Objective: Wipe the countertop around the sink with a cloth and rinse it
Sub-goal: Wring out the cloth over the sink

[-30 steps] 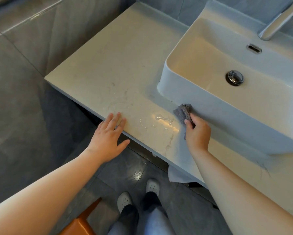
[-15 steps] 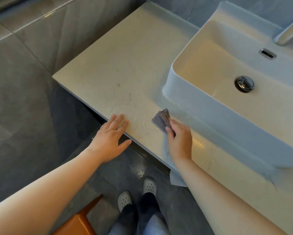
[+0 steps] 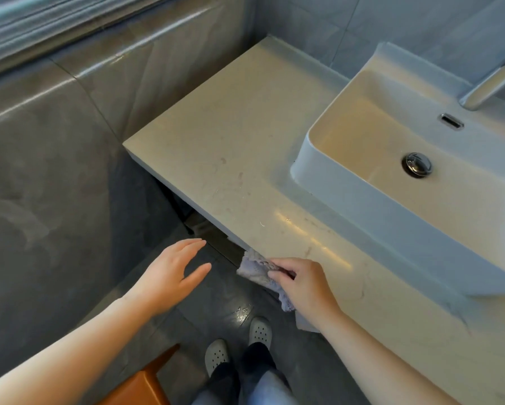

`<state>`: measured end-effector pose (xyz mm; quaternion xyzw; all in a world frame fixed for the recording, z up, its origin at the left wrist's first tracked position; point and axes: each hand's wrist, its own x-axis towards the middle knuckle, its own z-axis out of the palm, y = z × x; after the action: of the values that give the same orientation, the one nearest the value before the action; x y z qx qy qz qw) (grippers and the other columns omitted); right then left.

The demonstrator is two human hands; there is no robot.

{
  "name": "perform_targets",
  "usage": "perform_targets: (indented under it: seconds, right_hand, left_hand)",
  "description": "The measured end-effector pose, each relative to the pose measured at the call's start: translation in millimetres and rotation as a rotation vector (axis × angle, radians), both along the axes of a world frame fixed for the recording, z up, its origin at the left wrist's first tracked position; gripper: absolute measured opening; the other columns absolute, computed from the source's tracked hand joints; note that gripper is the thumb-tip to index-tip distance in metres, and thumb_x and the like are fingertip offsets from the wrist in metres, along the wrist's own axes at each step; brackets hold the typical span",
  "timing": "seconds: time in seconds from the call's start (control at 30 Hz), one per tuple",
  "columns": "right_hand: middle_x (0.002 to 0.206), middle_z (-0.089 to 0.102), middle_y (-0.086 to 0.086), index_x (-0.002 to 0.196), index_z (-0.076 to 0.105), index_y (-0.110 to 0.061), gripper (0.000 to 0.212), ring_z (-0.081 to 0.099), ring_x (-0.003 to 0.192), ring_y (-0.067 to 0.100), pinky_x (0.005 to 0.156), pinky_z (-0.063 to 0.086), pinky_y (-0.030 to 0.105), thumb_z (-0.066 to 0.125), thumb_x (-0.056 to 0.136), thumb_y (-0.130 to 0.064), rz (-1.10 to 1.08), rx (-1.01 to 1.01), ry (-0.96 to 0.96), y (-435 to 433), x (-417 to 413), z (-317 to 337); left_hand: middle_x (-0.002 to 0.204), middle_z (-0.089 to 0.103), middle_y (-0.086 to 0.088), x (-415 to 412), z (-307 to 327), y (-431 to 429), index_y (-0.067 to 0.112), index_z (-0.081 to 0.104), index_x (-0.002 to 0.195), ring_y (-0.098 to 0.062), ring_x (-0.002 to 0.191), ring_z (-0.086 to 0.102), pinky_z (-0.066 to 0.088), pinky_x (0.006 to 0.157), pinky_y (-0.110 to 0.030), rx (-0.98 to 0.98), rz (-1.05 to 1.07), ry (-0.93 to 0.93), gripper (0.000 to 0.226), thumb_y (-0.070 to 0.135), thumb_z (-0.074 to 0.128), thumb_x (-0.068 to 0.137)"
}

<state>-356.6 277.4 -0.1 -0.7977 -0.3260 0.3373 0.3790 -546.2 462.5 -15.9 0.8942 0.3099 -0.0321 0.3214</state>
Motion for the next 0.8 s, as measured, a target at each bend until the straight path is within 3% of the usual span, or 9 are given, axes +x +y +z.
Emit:
perform_targets:
  seconds: [0.07,0.13,0.23,0.3,0.37,0.47,0.57,0.7,0.8]
  right_hand:
    - [0.092,0.073,-0.013,0.105,0.072,-0.029,0.027,0.068,0.086,0.000,0.071,0.050,0.009,0.068,0.086,-0.011,-0.054,0.025,0.011,-2.3,7.9,22.3]
    - [0.095,0.070,-0.021,0.105,0.072,-0.028,0.026,0.064,0.089,-0.008,0.074,0.047,0.006,0.070,0.084,-0.012,-0.067,0.036,0.026,-2.9,19.3,48.3]
    - [0.092,0.071,-0.021,0.102,0.073,-0.029,0.027,0.065,0.085,-0.009,0.069,0.044,0.003,0.072,0.082,-0.011,-0.069,0.065,0.042,-5.5,39.8,86.6]
    - [0.096,0.070,-0.019,0.106,0.072,-0.028,0.031,0.065,0.088,-0.008,0.073,0.045,0.004,0.075,0.079,-0.012,-0.076,0.086,-0.005,-7.8,54.5,108.5]
    - [0.101,0.070,-0.015,0.107,0.070,-0.030,0.035,0.067,0.089,0.001,0.079,0.052,0.015,0.077,0.077,-0.014,-0.091,0.106,-0.032,-11.2,69.7,125.4]
    - [0.099,0.069,-0.007,0.099,0.068,-0.027,0.029,0.070,0.081,0.017,0.075,0.058,0.030,0.078,0.076,-0.014,-0.122,0.160,0.000,-17.2,93.7,143.2]
    - [0.095,0.067,-0.002,0.093,0.064,-0.019,0.023,0.069,0.075,0.021,0.070,0.055,0.028,0.078,0.076,-0.011,-0.152,0.221,0.021,-24.5,123.1,155.6]
    - [0.092,0.066,-0.002,0.094,0.063,-0.013,0.021,0.064,0.076,0.010,0.067,0.052,0.019,0.076,0.078,-0.014,-0.188,0.254,0.099,-38.1,172.8,167.4]
    - [0.094,0.069,-0.003,0.097,0.065,-0.020,0.017,0.065,0.087,0.011,0.078,0.051,0.026,0.072,0.083,-0.023,-0.195,0.258,0.160,-51.4,212.7,166.3]
  left_hand:
    - [0.142,0.039,0.016,5.8,15.6,-0.3,0.030,0.037,0.142,-0.003,0.127,0.040,0.037,0.092,-0.014,-0.075,0.000,-0.017,0.059,0.056,0.043,0.089]
    - [0.137,0.043,0.020,17.3,35.1,-1.3,0.033,0.038,0.141,0.001,0.124,0.043,0.042,0.094,-0.018,-0.153,-0.002,-0.065,0.058,0.056,0.046,0.088]
    - [0.130,0.052,0.018,49.2,69.6,-4.1,0.032,0.040,0.139,0.003,0.118,0.049,0.044,0.100,-0.027,-0.260,-0.052,-0.160,0.063,0.059,0.049,0.083]
    - [0.125,0.055,0.017,78.5,97.0,-8.3,0.033,0.041,0.138,0.002,0.112,0.053,0.047,0.098,-0.027,-0.303,-0.105,-0.212,0.068,0.063,0.050,0.078]
    - [0.125,0.055,0.015,109.3,121.5,-13.8,0.035,0.040,0.137,-0.001,0.112,0.054,0.048,0.097,-0.027,-0.326,-0.144,-0.277,0.071,0.062,0.056,0.074]
    - [0.134,0.047,0.016,148.1,146.4,-22.1,0.042,0.034,0.139,-0.002,0.117,0.050,0.048,0.097,-0.025,-0.166,-0.312,-0.339,0.077,0.062,0.064,0.071]
    - [0.130,0.049,0.019,184.8,162.8,-28.3,0.043,0.035,0.138,-0.001,0.112,0.049,0.048,0.094,-0.022,0.007,-0.484,-0.295,0.073,0.058,0.066,0.074]
    - [0.110,0.059,0.016,241.6,183.9,-37.9,0.037,0.052,0.122,-0.002,0.096,0.052,0.050,0.085,-0.023,0.080,-0.573,-0.230,0.045,0.051,0.064,0.081]
    - [0.092,0.065,0.012,283.5,194.8,-46.3,0.031,0.065,0.102,-0.002,0.083,0.056,0.051,0.077,-0.029,0.033,-0.572,-0.165,0.026,0.050,0.060,0.085]
